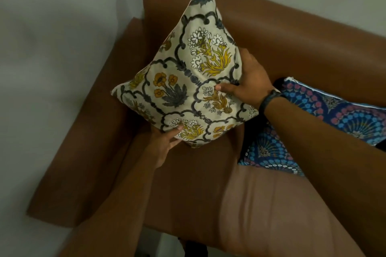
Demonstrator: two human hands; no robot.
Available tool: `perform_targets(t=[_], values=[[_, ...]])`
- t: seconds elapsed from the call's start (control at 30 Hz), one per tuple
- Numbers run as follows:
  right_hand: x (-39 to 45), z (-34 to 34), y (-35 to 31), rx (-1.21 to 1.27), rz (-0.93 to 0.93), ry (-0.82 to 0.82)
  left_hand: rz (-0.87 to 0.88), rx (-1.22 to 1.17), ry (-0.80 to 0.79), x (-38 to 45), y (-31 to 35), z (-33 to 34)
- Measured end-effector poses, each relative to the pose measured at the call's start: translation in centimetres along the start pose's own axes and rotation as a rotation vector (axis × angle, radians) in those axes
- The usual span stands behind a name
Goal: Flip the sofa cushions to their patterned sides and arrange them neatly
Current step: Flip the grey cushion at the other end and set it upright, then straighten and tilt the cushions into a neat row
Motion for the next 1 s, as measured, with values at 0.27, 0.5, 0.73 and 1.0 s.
perform_targets(t=[0.27,0.5,0.73,1.0], values=[[2.6,4.5,-2.5,-0.156,-0.023,-0.118,0.083,-0.048,0.185,0.1,0.7,-3.7],[1.2,3.8,-1.2,-0.17,0.039,0.008,0.044,-0.02,0.318,0.1,-0.5,-4.2],[-12.8,0.9,8.1,0.202,0.288,0.161,-0.317,0.386,0.284,-4.5,-5.7,-1.0],[-28.5,-5.4,28.3,0.355,0.969,0.516,-0.084,0.809,-0.152,-5.0,-10.5,17.5]])
Point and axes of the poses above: each hand's wrist, its own x-axis towards the middle knuckle, its own z-axis out of the palm, y = z × x, the point moved 8 cm from there along x, towards the middle knuckle, and after that the axes turned 13 degrees about -x, right-handed, at the moved point
